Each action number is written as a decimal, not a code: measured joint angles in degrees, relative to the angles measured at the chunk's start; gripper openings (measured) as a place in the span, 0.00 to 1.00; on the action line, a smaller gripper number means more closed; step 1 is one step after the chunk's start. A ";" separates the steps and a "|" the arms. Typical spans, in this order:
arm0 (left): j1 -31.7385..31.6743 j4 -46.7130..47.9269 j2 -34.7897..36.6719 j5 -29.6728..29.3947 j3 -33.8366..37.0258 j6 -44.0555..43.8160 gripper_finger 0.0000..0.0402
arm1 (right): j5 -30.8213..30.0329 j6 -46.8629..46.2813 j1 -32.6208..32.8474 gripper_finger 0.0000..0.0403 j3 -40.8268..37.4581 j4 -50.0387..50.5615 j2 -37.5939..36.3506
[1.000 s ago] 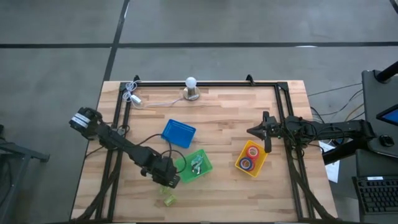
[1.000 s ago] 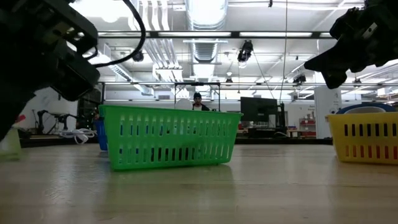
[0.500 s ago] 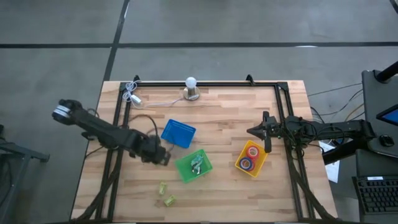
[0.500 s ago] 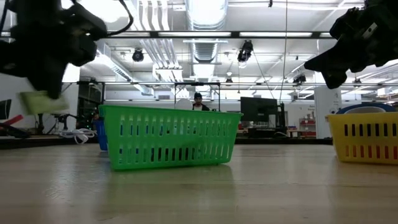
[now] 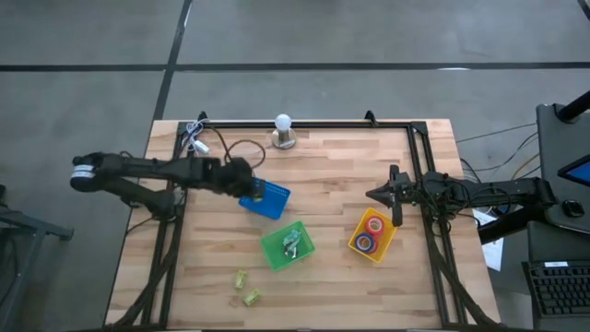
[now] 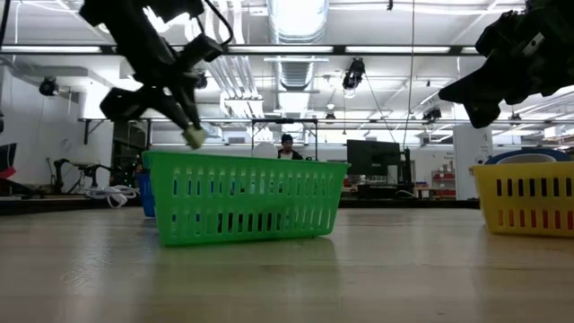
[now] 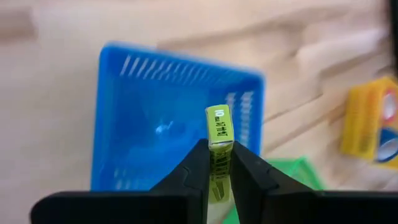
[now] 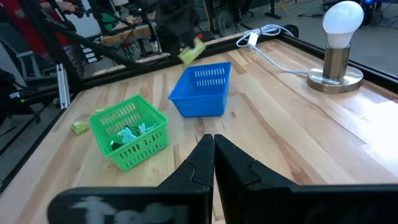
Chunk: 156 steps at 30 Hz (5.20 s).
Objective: Pick and place Stapler, Stapler remover, tape
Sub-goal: Put the green staple box into the blue bin
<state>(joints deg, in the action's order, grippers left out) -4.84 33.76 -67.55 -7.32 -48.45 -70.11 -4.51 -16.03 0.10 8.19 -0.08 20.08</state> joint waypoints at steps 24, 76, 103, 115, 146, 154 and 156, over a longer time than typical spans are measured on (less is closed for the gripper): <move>-8.70 -3.65 -4.33 3.77 0.00 13.49 0.16 | 0.00 0.00 0.01 0.02 0.00 0.04 0.00; 34.71 -6.08 -11.67 20.82 -0.04 -31.11 0.70 | 0.00 -0.02 0.02 0.02 -0.07 0.09 -0.02; 34.73 -10.87 -27.19 28.31 -0.22 -32.85 0.70 | 0.00 -0.01 0.01 0.02 -0.07 0.11 0.00; 34.94 -6.76 -27.24 25.55 -0.22 -29.04 0.49 | 0.00 0.00 0.02 0.02 -0.07 0.09 0.00; 33.30 9.97 -15.46 11.19 0.26 -22.55 0.30 | 0.00 0.00 0.01 0.02 -0.07 0.23 -0.02; 26.63 11.24 -6.86 0.04 0.13 -24.54 0.29 | 0.00 0.00 0.00 0.02 -0.07 0.24 -0.02; 23.71 11.15 -5.30 -3.53 0.10 -24.17 0.29 | 0.00 0.00 0.00 0.02 -0.07 0.24 -0.02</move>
<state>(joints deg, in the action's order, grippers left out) 18.87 44.91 -72.85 -10.85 -48.35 -94.28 -4.51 -16.04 0.10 8.12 0.16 20.05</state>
